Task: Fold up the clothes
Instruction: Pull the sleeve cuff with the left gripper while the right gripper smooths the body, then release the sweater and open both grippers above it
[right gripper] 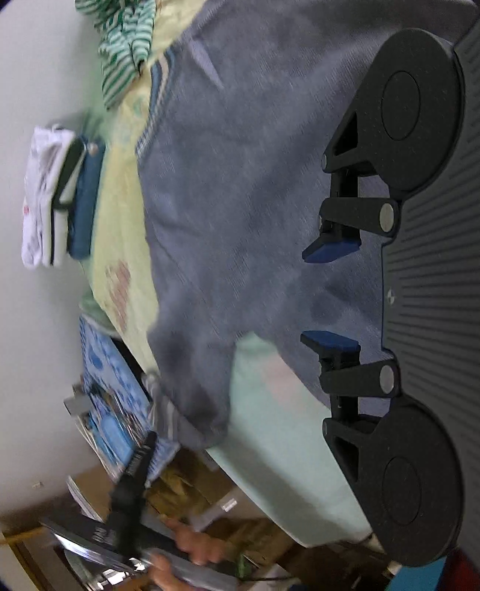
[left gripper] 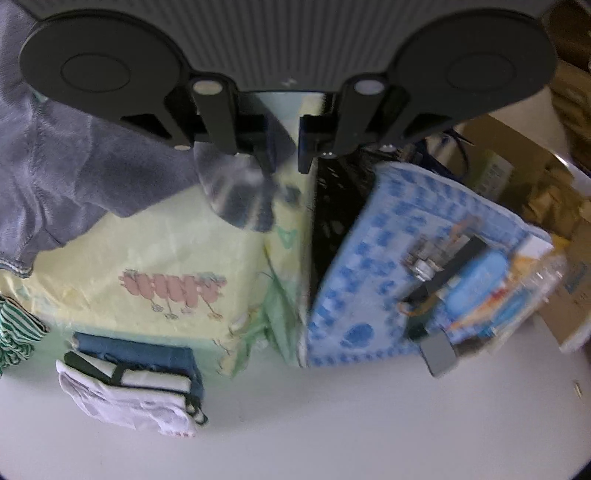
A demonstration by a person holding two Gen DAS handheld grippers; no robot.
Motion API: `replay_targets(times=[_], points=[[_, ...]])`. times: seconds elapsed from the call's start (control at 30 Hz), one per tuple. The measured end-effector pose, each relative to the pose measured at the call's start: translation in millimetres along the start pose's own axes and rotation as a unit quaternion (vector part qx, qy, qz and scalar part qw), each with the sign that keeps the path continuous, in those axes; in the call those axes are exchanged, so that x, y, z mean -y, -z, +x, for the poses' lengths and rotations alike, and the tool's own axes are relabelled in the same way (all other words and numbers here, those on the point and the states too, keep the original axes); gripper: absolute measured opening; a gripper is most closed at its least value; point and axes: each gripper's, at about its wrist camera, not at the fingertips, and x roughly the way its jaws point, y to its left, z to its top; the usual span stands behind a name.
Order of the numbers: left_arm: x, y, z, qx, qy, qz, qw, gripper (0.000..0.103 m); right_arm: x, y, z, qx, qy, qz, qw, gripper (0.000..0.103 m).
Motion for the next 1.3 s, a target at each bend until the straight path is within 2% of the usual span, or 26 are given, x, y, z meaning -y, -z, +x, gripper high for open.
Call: replay_targets(times=[0.07,0.13,0.2,0.27,0.33,0.4,0.5,0.57,0.63,0.67,0.73,0.8,0.87,0.93,0.97,1.0,1.03,1.13,1.23,1.3], points=[[-10.1,-2.6,-10.1,0.007,-0.019,0.006,0.9998,0.027,-4.3,3.6,5.5,-0.006,-0.018,0.011,1.0,0.043],[-20.1,-6.5,-21.9,0.011,-0.023,-0.003,0.9997,0.026,-12.9,6.6,8.9,-0.001,-0.033,0.008,0.999,0.044],[-7.3,-8.0,-33.9,0.019,0.006,-0.002,0.9998,0.015,-20.1,5.5,10.1,-0.006,-0.052,-0.01,0.999,0.041],[12.0,-8.4,-45.0,0.028,0.04,0.005,0.9988,0.016,-20.6,2.9,6.5,0.0,-0.061,-0.021,0.998,0.031],[31.3,-8.9,-56.1,0.038,0.074,0.012,0.9964,0.02,-1.1,1.2,-8.9,0.035,-0.018,-0.001,0.999,0.031],[55.8,-7.8,-62.9,0.041,0.111,0.021,0.9927,0.026,34.2,1.6,-22.0,0.049,0.044,0.041,0.997,0.032],[112.9,0.8,-54.6,0.025,0.171,0.044,0.9839,0.033,92.4,6.1,-38.7,0.052,0.134,0.1,0.985,0.032],[149.4,9.1,-44.9,0.018,0.19,0.064,0.9795,0.039,121.9,11.5,-44.9,0.052,0.181,0.111,0.976,0.032],[178.2,14.1,-31.8,0.005,0.194,0.079,0.9779,0.038,142.5,15.0,-43.9,0.04,0.218,0.122,0.967,0.032],[190.1,16.4,-25.7,-0.002,0.195,0.084,0.9773,0.038,153.5,17.1,-42.2,0.033,0.22,0.129,0.966,0.026],[202.3,20.8,-18.5,-0.01,0.182,0.091,0.979,0.037,163.5,19.0,-46.1,0.043,0.204,0.131,0.969,0.023],[211.6,25.0,-12.6,-0.018,0.166,0.098,0.9811,0.037,169.8,21.5,-49.9,0.044,0.205,0.123,0.97,0.006],[212.4,31.0,-10.5,-0.016,0.149,0.104,0.9833,0.04,174.2,28.7,-56.7,0.041,0.226,0.12,0.966,0.002],[210.2,37.4,-10.6,-0.01,0.125,0.111,0.9859,0.047,180.1,37.3,-65.9,0.034,0.258,0.116,0.959,0.022],[207.3,40.0,-11.9,-0.006,0.106,0.115,0.9877,0.057,183.4,39.6,-71.2,0.029,0.251,0.12,0.96,0.021],[204.4,41.4,-12.8,-0.005,0.089,0.119,0.9889,0.059,186.8,41.7,-76.3,0.024,0.244,0.124,0.962,0.019],[202.1,39.8,-12.8,-0.009,0.08,0.118,0.9897,0.058,188.6,38.8,-76.7,0.018,0.239,0.114,0.964,0.019],[200.4,26.1,-15.2,-0.014,0.079,0.105,0.9912,0.038,184.7,18.9,-76.2,0.051,0.213,0.081,0.972,0.022],[217.0,7.8,-15.7,0.002,0.09,0.103,0.9906,0.039,189.2,-8.5,-57.5,0.072,0.171,0.075,0.98,0.021],[232.7,-4.2,-6.4,-0.002,0.107,0.091,0.99,0.039,190.7,-24.1,-34.4,0.064,0.173,0.053,0.981,0.022]])
